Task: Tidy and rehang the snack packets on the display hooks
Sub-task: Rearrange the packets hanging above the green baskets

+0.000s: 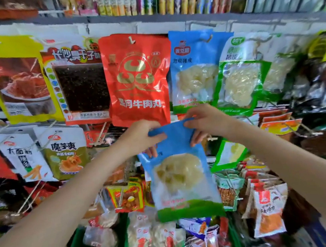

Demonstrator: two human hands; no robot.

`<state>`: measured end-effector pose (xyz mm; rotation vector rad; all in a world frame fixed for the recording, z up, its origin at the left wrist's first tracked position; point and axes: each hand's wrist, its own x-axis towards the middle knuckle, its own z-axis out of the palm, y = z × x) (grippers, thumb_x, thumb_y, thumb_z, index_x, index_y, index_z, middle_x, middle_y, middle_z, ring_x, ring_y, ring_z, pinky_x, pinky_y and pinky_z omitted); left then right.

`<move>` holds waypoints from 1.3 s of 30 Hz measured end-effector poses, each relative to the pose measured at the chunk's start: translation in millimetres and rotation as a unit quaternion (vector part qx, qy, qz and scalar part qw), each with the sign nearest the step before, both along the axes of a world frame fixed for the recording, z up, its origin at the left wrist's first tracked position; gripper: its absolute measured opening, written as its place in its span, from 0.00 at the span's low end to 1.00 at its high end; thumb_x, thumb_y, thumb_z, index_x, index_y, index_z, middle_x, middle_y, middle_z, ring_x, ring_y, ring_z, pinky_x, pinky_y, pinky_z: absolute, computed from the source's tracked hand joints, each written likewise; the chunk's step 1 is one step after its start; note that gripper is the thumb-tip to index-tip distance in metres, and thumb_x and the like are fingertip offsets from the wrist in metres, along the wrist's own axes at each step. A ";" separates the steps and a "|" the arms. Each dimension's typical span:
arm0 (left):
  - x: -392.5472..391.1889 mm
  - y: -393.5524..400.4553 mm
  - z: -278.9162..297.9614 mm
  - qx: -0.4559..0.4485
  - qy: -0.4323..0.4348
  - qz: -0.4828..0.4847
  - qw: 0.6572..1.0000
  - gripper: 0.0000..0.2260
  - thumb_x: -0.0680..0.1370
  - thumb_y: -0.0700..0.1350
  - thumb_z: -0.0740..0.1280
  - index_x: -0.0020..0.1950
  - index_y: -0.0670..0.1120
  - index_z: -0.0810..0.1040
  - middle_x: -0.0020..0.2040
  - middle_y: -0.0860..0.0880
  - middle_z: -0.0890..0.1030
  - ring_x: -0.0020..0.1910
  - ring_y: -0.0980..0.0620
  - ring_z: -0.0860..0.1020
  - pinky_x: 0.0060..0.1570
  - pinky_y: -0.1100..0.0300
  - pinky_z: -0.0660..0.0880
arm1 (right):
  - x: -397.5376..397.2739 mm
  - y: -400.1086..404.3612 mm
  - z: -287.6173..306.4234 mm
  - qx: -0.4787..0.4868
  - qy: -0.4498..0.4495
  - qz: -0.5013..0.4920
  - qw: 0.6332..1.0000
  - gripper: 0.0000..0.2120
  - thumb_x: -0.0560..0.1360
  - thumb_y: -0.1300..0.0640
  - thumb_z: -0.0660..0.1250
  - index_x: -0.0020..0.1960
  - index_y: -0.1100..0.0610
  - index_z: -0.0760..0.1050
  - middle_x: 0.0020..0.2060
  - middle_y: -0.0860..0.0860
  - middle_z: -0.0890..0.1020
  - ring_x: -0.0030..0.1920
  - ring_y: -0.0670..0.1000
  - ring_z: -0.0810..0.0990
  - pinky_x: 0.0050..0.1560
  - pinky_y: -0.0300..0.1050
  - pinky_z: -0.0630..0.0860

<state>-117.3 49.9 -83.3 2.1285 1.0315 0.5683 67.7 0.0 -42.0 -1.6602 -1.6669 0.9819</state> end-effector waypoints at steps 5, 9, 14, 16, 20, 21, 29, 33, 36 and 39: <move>30.1 3.3 66.1 0.039 -0.161 -0.012 0.986 0.09 0.77 0.37 0.64 0.37 0.45 0.70 0.28 0.48 0.77 0.24 0.61 0.79 0.23 0.72 0.69 | 32.1 -1.0 62.8 0.188 -0.030 -0.075 0.979 0.14 0.69 0.56 0.73 0.34 0.55 0.68 0.15 0.49 0.74 0.18 0.46 0.75 0.21 0.35 0.71; 61.9 12.2 116.6 0.122 -0.235 0.017 0.964 0.07 0.77 0.38 0.65 0.39 0.46 0.73 0.33 0.49 0.77 0.27 0.61 0.80 0.27 0.68 0.74 | 56.3 4.6 97.1 0.306 0.026 -0.145 0.941 0.15 0.66 0.56 0.76 0.32 0.54 0.69 0.17 0.47 0.76 0.17 0.43 0.73 0.20 0.35 0.71; 91.0 23.2 153.9 0.181 -0.219 0.036 0.958 0.05 0.77 0.42 0.66 0.41 0.45 0.75 0.37 0.51 0.80 0.34 0.56 0.83 0.36 0.62 0.79 | 78.2 17.5 121.3 0.380 -0.012 -0.214 0.900 0.19 0.67 0.50 0.75 0.31 0.53 0.65 0.28 0.52 0.77 0.18 0.43 0.74 0.24 0.38 0.72; 95.1 25.5 158.4 0.188 -0.213 0.031 0.958 0.07 0.77 0.42 0.66 0.39 0.47 0.74 0.37 0.51 0.80 0.35 0.56 0.83 0.35 0.64 0.78 | 84.2 21.4 124.4 0.390 -0.035 -0.211 0.896 0.20 0.67 0.49 0.75 0.32 0.56 0.65 0.29 0.54 0.78 0.18 0.42 0.74 0.25 0.41 0.74; 96.9 25.1 158.1 0.195 -0.220 0.009 0.956 0.07 0.77 0.42 0.65 0.39 0.49 0.74 0.38 0.51 0.81 0.36 0.56 0.83 0.32 0.67 0.76 | 92.8 26.8 125.6 0.405 -0.072 -0.199 0.889 0.17 0.68 0.47 0.74 0.33 0.51 0.66 0.33 0.55 0.80 0.20 0.43 0.75 0.30 0.47 0.77; 97.4 24.6 157.7 0.202 -0.223 0.011 0.954 0.07 0.77 0.42 0.65 0.39 0.49 0.74 0.38 0.51 0.80 0.36 0.56 0.83 0.32 0.66 0.76 | 94.8 28.7 125.3 0.404 -0.062 -0.193 0.892 0.17 0.68 0.47 0.74 0.33 0.49 0.66 0.32 0.53 0.80 0.20 0.43 0.75 0.30 0.46 0.78; 92.8 26.5 164.4 0.203 -0.184 -0.005 0.962 0.05 0.78 0.42 0.63 0.42 0.48 0.75 0.38 0.52 0.79 0.35 0.57 0.83 0.33 0.67 0.77 | 98.3 30.9 127.8 0.361 -0.008 -0.160 0.919 0.16 0.68 0.50 0.74 0.38 0.53 0.67 0.27 0.50 0.77 0.19 0.42 0.74 0.24 0.35 0.72; 93.2 27.2 162.3 0.205 -0.191 0.004 0.960 0.06 0.78 0.42 0.64 0.42 0.49 0.76 0.39 0.52 0.80 0.35 0.57 0.83 0.36 0.64 0.79 | 94.4 27.3 124.8 0.371 -0.019 -0.175 0.912 0.17 0.69 0.50 0.73 0.33 0.54 0.66 0.26 0.51 0.77 0.19 0.43 0.73 0.28 0.41 0.75; 97.7 29.7 155.4 0.210 -0.158 0.015 0.965 0.04 0.78 0.41 0.63 0.50 0.45 0.77 0.47 0.52 0.79 0.32 0.60 0.82 0.35 0.64 0.79 | 97.1 27.3 116.6 0.352 -0.034 -0.183 0.917 0.17 0.69 0.50 0.73 0.32 0.55 0.67 0.27 0.52 0.78 0.18 0.42 0.73 0.29 0.43 0.75; 107.3 34.0 149.0 0.223 -0.142 0.043 0.963 0.09 0.78 0.40 0.63 0.57 0.43 0.77 0.51 0.50 0.78 0.30 0.61 0.81 0.36 0.64 0.80 | 98.8 30.8 105.3 0.344 -0.021 -0.207 0.916 0.17 0.68 0.51 0.74 0.32 0.55 0.67 0.28 0.54 0.78 0.17 0.41 0.72 0.28 0.43 0.74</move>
